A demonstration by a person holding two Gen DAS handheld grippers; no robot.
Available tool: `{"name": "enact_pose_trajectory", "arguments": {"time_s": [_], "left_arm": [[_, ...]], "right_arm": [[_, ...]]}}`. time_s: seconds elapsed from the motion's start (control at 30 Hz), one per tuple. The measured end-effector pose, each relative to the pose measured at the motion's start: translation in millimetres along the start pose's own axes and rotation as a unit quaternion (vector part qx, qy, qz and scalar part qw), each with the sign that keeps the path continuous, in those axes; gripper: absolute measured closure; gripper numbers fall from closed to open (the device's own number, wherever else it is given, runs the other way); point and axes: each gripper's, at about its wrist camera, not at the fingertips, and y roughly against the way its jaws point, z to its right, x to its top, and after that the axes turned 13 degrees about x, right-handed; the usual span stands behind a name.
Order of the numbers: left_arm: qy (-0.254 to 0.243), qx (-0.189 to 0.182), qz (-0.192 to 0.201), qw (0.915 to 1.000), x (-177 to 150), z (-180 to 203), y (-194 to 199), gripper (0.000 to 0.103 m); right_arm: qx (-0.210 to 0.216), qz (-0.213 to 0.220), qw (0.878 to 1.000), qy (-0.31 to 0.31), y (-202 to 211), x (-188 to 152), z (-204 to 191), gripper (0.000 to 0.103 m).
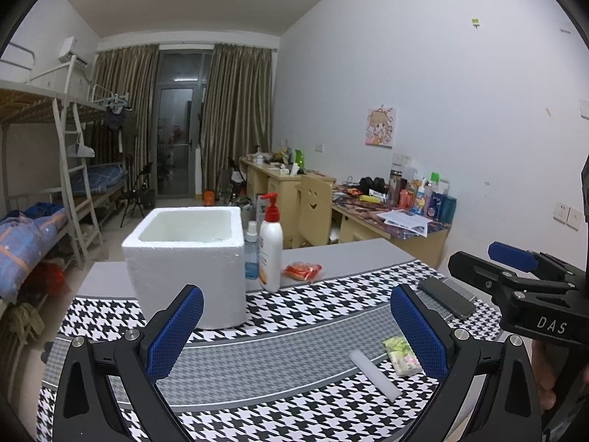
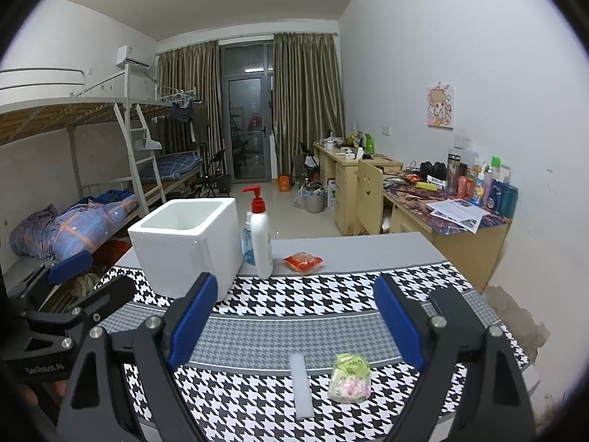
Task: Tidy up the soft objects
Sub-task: 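Move both grippers away from the foam box toward the white tube and tissue pack, then lower both grippers over the white foam tube and green tissue pack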
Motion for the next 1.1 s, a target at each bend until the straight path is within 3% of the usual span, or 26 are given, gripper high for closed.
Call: {"name": "enact_pose_trajectory", "arguments": {"time_s": [0.3,1.1], "left_arm": [[-0.008,-0.011,0.0,0.9999,-10,18,-1,0.001],[-0.018,-0.027,-0.047,0.9983,-40,54,-30,0.001]], "right_arm": [[-0.008,-0.005,1.0,-0.009,2,-11,14,0.013],[-0.032,-0.024,0.999,-0.032,-2,-41,55,0.013]]}}
